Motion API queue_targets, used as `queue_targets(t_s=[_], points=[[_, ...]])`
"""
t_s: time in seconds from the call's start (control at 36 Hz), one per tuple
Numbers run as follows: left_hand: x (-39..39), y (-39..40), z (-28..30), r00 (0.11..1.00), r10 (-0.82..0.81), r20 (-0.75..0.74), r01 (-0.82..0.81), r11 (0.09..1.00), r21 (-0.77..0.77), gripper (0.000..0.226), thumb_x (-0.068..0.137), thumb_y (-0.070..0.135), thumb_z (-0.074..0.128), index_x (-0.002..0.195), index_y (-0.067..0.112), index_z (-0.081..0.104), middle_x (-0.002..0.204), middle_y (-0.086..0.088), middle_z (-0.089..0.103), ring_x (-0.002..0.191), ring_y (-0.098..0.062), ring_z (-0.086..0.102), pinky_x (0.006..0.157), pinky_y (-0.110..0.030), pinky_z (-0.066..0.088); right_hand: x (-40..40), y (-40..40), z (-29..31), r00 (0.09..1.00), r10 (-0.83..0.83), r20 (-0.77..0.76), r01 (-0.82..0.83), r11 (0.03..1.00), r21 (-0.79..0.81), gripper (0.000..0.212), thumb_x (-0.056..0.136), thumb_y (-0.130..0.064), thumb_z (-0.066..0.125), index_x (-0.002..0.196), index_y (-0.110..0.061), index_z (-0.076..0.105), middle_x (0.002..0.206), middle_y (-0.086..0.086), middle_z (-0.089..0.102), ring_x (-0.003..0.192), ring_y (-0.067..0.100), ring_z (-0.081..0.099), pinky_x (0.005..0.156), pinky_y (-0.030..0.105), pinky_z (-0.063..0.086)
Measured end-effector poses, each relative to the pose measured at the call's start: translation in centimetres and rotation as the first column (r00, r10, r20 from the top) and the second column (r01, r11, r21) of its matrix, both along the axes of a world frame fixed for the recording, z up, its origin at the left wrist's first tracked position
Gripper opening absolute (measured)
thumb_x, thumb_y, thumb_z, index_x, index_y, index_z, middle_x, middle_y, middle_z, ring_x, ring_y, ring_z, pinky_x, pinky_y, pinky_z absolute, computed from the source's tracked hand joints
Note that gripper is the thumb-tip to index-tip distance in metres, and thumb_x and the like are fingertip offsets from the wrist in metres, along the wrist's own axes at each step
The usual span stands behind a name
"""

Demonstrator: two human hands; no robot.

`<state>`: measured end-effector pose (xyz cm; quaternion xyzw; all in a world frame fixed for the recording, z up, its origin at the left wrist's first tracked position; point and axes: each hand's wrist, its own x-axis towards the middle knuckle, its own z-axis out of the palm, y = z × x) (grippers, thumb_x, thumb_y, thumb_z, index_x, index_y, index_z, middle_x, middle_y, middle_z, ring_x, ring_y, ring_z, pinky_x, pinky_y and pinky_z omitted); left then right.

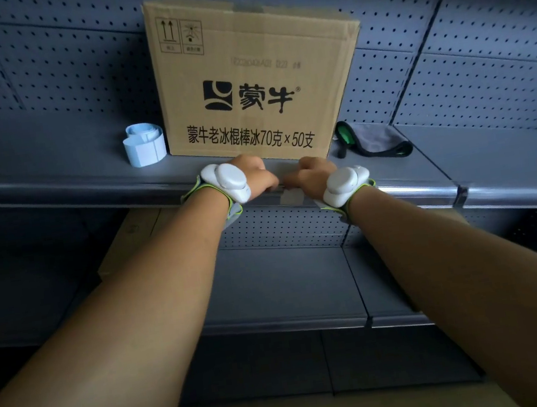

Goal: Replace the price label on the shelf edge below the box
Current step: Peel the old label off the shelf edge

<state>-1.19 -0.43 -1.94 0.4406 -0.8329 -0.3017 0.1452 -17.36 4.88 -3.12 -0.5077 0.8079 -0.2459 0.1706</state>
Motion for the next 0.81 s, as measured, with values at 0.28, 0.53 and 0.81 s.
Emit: queue_targets(t_s=[0.28, 0.53, 0.81], points=[[0.3, 2.7, -2.9, 0.984, 0.107, -0.142, -0.170, 0.796, -0.581, 0.031, 0.072, 0.045, 0.072, 0.094, 0.029, 0.058, 0.111, 0.001, 0.051, 0.107, -0.027, 0.041, 0.085, -0.036, 0.029, 0.3, 0.1, 0.9, 0.979, 0.018, 0.204, -0.025, 0.999, 0.033, 0.033, 0.082, -0.023, 0.060, 0.113, -0.014, 0.066, 0.120, 0.015, 0.064, 0.116, 0.032, 0.058, 0.101, 0.039, 0.046], [-0.7, 4.9, -3.3, 0.987, 0.132, -0.087, -0.158, 0.852, -0.499, 0.021, 0.082, 0.039, 0.068, 0.091, 0.019, 0.067, 0.101, -0.003, 0.058, 0.101, -0.026, 0.049, 0.083, -0.036, 0.043, -0.6, -0.1, 1.3, 0.988, 0.083, 0.128, -0.094, 0.992, 0.086, 0.010, 0.063, -0.024, 0.062, 0.072, -0.022, 0.064, 0.083, 0.001, 0.062, 0.093, 0.028, 0.059, 0.091, 0.037, 0.047], [-2.4, 6.2, -3.1, 0.960, 0.261, -0.099, -0.276, 0.836, -0.474, 0.019, 0.087, 0.036, 0.064, 0.095, 0.021, 0.072, 0.104, -0.006, 0.064, 0.099, -0.029, 0.056, 0.085, -0.035, 0.044, -0.9, -0.1, 1.1, 0.990, 0.134, 0.047, -0.138, 0.985, 0.098, 0.025, 0.086, -0.021, 0.061, 0.110, -0.014, 0.065, 0.101, 0.005, 0.060, 0.101, 0.025, 0.057, 0.096, 0.031, 0.042]])
